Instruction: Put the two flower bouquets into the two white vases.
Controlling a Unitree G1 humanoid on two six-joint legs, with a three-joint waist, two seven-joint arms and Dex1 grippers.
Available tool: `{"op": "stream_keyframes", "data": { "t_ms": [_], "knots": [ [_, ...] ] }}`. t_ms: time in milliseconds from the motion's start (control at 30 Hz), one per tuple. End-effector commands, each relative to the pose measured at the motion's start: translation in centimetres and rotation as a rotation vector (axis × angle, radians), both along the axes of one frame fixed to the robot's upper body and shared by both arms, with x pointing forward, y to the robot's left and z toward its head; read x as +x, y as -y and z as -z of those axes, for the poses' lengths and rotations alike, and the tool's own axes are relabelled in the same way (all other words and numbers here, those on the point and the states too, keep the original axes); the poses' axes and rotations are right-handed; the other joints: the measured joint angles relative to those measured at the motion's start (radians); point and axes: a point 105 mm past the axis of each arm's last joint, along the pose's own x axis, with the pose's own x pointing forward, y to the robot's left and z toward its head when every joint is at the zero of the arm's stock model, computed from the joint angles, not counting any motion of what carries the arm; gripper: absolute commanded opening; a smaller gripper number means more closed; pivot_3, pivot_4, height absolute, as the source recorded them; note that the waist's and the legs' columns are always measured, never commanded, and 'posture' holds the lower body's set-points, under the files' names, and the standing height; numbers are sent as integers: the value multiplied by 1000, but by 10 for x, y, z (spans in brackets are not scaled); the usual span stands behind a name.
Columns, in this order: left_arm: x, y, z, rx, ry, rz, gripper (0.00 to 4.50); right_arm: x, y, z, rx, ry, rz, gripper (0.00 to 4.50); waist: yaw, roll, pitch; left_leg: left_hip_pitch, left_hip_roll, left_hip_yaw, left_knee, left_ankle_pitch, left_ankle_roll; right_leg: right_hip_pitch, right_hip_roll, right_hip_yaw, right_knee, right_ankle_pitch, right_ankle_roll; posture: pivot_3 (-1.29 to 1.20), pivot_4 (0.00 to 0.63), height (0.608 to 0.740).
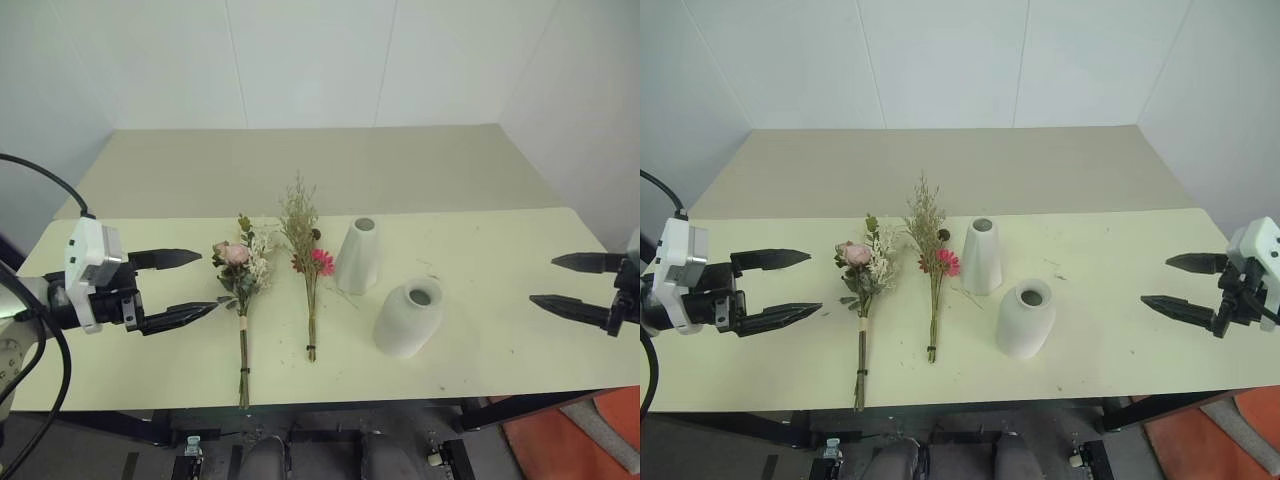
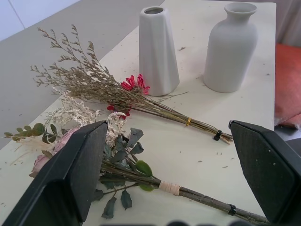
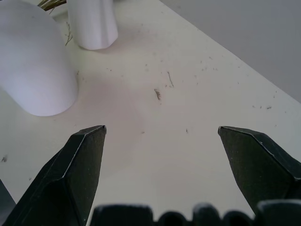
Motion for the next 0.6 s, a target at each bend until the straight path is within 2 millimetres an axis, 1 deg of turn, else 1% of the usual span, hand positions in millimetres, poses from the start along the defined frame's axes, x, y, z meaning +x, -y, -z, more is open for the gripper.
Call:
{"op": "stream_keyframes", "data": {
  "t_ms": [33,167,433,533,600],
  "knots": [
    [-5,0,-10,11,48,-3,4500,1,-1,-11,-28,42,-20,4489,0,0,0,0,0,0,0,0,0,0,0,0,0,0,0,0,150,740],
    [-5,-1,-6,17,10,-32,4500,3,-1,-10,-25,39,-26,4489,0,0,0,0,0,0,0,0,0,0,0,0,0,0,0,0,150,740],
    [-5,2,-6,13,-2,-33,4500,5,-1,-9,-17,35,-34,4489,0,0,0,0,0,0,0,0,0,0,0,0,0,0,0,0,150,740],
    [-3,3,4,57,-70,-77,4500,5,0,-9,-18,35,-33,4489,0,0,0,0,0,0,0,0,0,0,0,0,0,0,0,0,150,740],
    [-4,10,12,62,-112,-77,4500,5,-1,-9,-16,36,-33,4489,0,0,0,0,0,0,0,0,0,0,0,0,0,0,0,0,150,740]
  ]
}}
